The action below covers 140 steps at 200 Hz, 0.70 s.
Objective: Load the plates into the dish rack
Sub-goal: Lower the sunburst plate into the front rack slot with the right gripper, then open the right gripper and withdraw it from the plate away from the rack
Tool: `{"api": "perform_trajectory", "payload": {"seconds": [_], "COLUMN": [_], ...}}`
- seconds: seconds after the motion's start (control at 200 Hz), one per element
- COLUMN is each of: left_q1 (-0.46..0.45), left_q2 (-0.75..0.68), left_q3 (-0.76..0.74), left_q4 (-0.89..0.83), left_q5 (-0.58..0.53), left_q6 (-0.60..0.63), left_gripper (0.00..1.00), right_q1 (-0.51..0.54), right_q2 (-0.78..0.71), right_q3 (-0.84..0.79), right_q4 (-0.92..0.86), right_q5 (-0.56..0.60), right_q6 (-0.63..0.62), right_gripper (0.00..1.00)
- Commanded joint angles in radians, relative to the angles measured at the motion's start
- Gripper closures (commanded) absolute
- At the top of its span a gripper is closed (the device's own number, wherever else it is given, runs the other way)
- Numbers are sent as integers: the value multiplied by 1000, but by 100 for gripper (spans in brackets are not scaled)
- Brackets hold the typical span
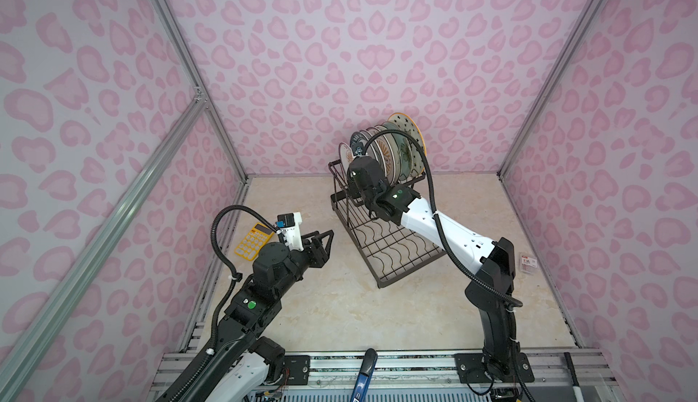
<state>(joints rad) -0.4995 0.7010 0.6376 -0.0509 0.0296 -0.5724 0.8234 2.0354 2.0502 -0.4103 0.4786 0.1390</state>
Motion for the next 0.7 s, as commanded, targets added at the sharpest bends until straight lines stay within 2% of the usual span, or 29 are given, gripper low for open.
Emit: {"api": "perform_trajectory", "payload": {"seconds": [0.0, 0.105, 0.23, 0.695], "left_q1": [1, 2, 2, 3], "left_q2": [-5, -5, -5, -2], "left_q3": [5, 7, 6, 7], "left_q4": [10, 8, 7, 8], "left_q5": [1, 3, 0, -9], "left_q6": [9, 12, 11, 8], "left_gripper": [44, 44, 44, 43], "right_q1": [-4, -4, -4, 16], "right_q2": [-7, -12, -23, -147], "right_q3": [1, 1, 1, -100], "right_q4": [15, 22, 35, 173], "right_q5": [-9, -12, -15, -57], "right_q6": [1, -6, -15, -58], "right_gripper": [72, 63, 58, 55]}}
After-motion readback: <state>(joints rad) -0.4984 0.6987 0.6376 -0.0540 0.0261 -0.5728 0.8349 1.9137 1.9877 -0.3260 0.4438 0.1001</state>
